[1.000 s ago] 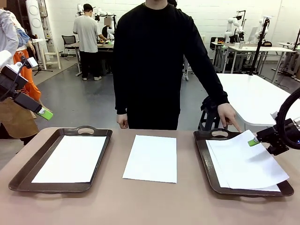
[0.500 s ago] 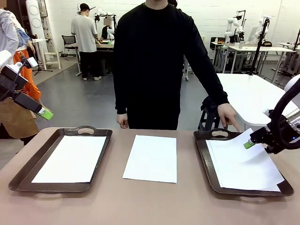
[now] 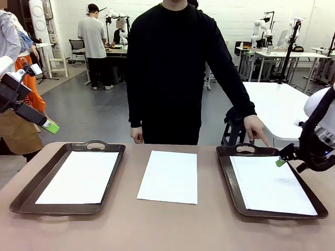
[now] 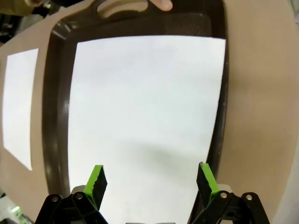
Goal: Sort the A4 documents.
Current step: Place the A4 Paper in the designated Handle tray.
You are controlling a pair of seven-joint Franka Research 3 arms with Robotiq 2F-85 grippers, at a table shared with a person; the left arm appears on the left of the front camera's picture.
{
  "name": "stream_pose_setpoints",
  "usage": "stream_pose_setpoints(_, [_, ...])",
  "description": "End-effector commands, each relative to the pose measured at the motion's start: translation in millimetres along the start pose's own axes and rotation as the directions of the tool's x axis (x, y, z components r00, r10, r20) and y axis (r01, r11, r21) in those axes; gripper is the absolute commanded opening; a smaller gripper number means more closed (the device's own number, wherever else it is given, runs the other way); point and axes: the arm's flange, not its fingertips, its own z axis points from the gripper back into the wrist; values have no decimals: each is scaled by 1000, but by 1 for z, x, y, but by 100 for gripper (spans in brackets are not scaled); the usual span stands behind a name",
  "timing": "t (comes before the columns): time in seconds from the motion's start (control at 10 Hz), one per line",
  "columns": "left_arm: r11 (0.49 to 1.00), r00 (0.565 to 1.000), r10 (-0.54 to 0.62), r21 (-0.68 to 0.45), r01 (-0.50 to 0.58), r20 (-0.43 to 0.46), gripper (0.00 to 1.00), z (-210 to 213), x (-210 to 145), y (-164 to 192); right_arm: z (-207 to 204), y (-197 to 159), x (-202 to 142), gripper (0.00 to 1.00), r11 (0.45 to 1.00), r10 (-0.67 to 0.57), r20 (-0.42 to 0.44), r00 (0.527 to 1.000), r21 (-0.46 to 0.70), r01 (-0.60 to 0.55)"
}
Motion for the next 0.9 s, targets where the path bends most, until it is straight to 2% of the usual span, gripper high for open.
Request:
stream_pose_setpoints(0.0, [1000,1000,-7,-5,7,3,100,0,-1,1,0,10,-7,100,998,-31,5,1000,-46,31])
stream_pose_setpoints(0.2, [1000,1000,-7,-5,7,3,100,0,-1,1,9,9,-5,100,998,-57,20,998,-11,57])
stream_pose_setpoints(0.4, [1000,1000,-7,-5,7,3,100,0,-1,1,11,9,-4,100,997,-74,5,997,-33,74])
stream_pose_setpoints(0.5, [1000,1000,-7,-5,7,3,100,0,-1,1,7,5,1,100,999,-34,21,999,-17,34])
stream_pose_setpoints(0.8, [1000,1000,-7,-5,7,3,100,0,-1,1,7,5,1,100,999,-34,21,999,-17,34])
